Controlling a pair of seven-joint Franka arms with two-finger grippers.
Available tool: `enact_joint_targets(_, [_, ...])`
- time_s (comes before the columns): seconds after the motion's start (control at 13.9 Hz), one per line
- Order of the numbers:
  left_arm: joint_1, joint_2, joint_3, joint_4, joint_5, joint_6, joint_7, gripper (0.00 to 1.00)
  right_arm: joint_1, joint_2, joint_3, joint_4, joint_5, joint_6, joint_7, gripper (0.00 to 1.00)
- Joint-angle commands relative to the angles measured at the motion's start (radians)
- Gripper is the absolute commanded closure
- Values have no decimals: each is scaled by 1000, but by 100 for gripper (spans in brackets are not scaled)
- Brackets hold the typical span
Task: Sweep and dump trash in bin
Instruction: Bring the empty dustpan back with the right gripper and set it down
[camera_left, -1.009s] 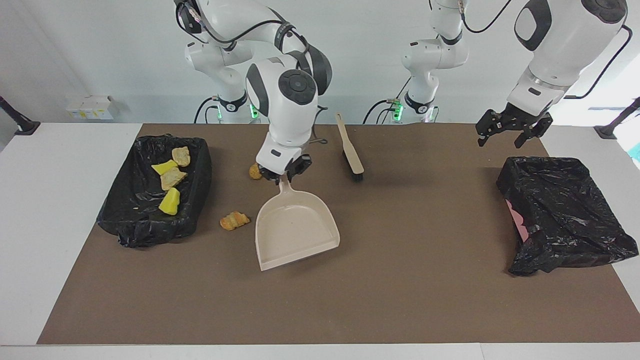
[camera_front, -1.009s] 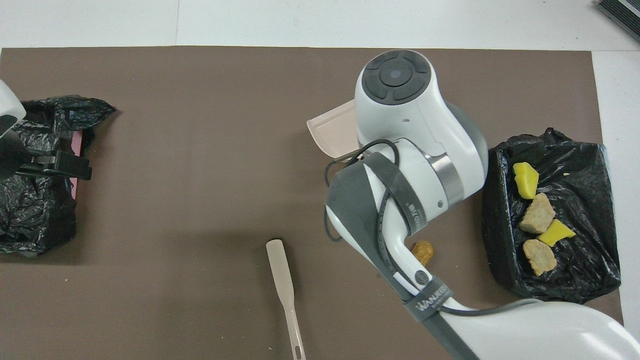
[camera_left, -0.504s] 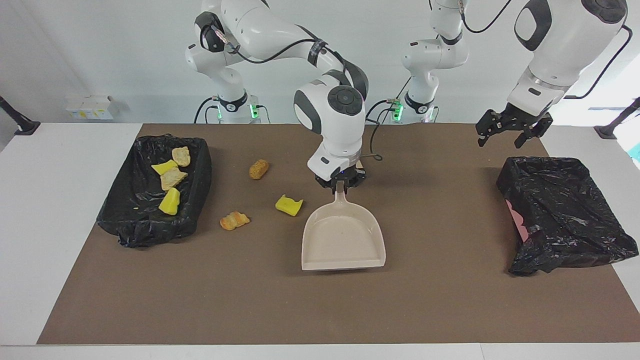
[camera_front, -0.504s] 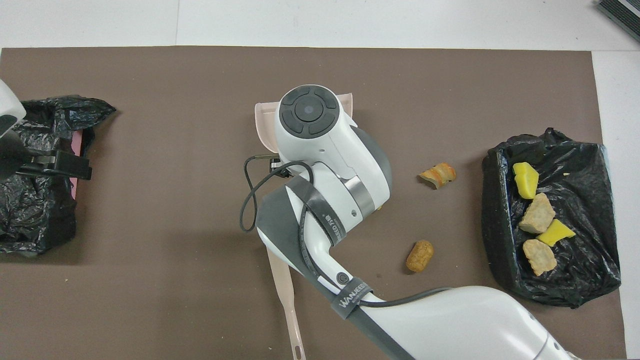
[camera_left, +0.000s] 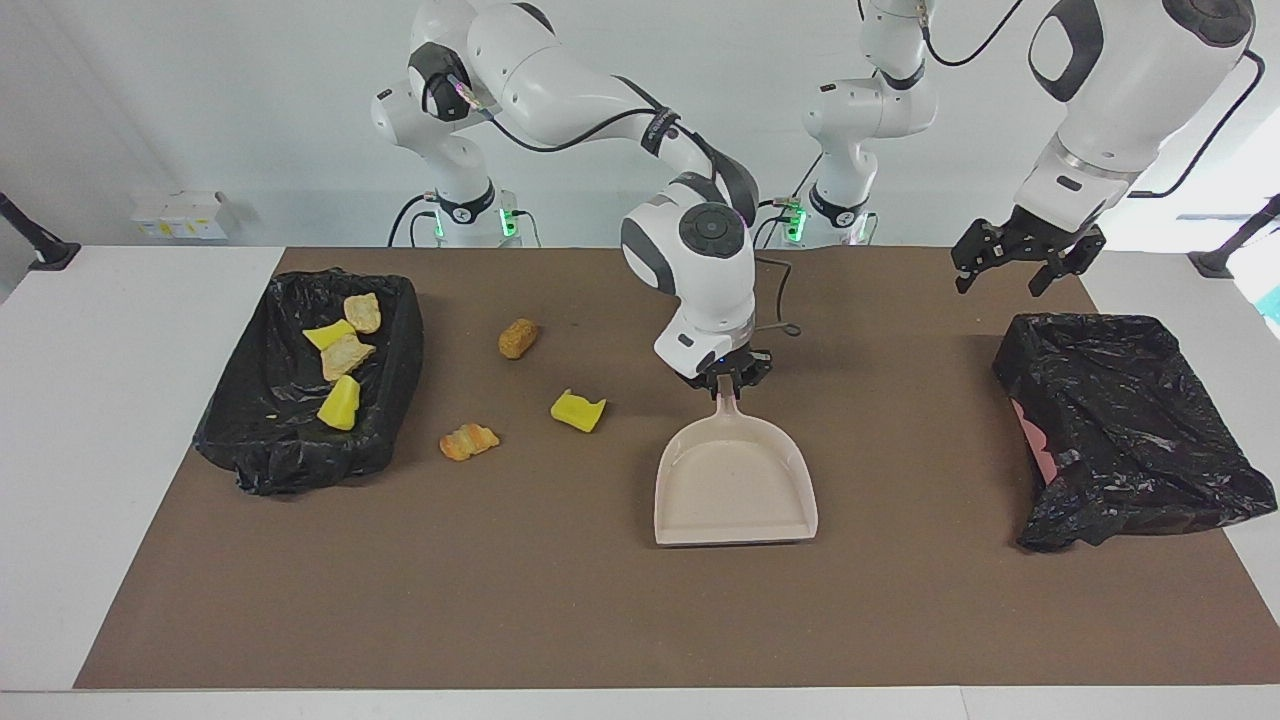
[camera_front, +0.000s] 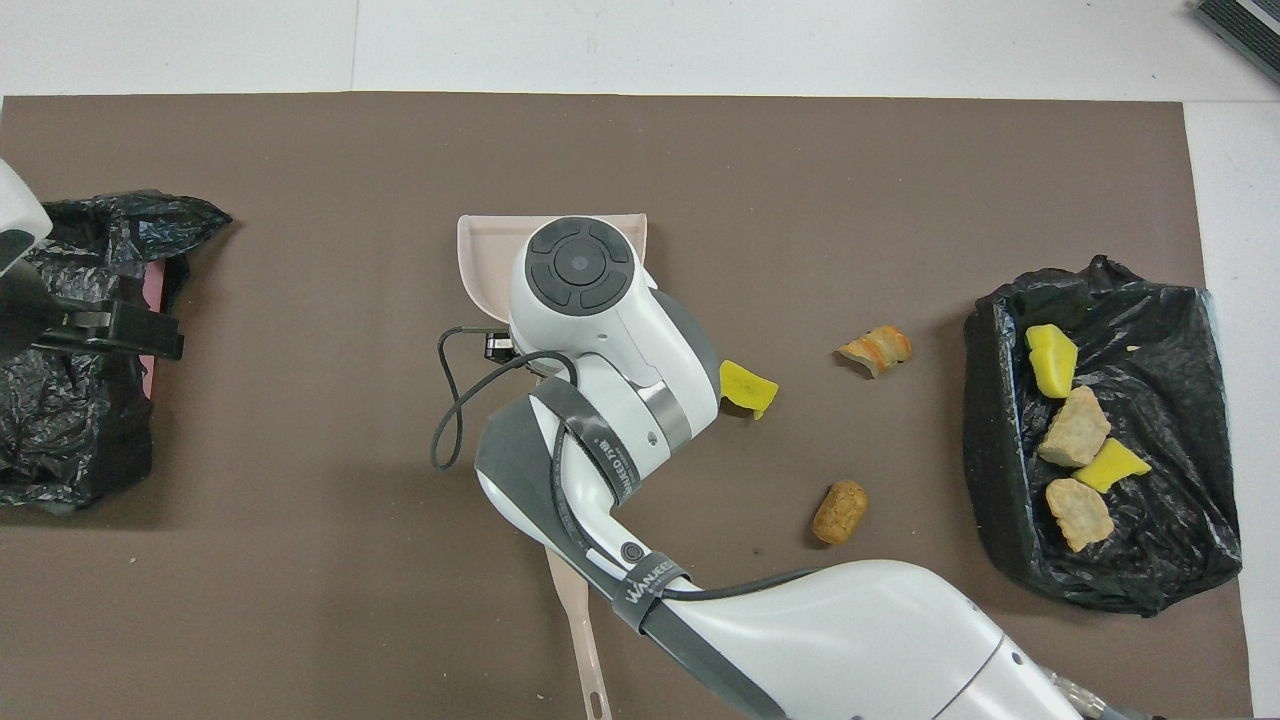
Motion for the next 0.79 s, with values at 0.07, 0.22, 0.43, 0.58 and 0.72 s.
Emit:
enact_joint_targets(0.07, [14,3,-7,3,-11,11,11,0,11,-25,-3,-92,16,36,9,82])
enact_joint_targets(0.22, [14,3,-7,3,-11,11,11,0,9,-32,-3,-106,14,36,4,72])
enact_joint_targets(0.43, [15,3,-7,3,-11,11,11,0,-3,-31,-3,-104,23,35,7,50])
enact_joint_targets(0.58, [14,3,-7,3,-11,11,11,0,-14,-36,-3,-103,20,33,7,34])
enact_joint_targets(0.72, [15,3,-7,3,-11,11,11,0,-22,-69,-3,-103,17,30,7,23])
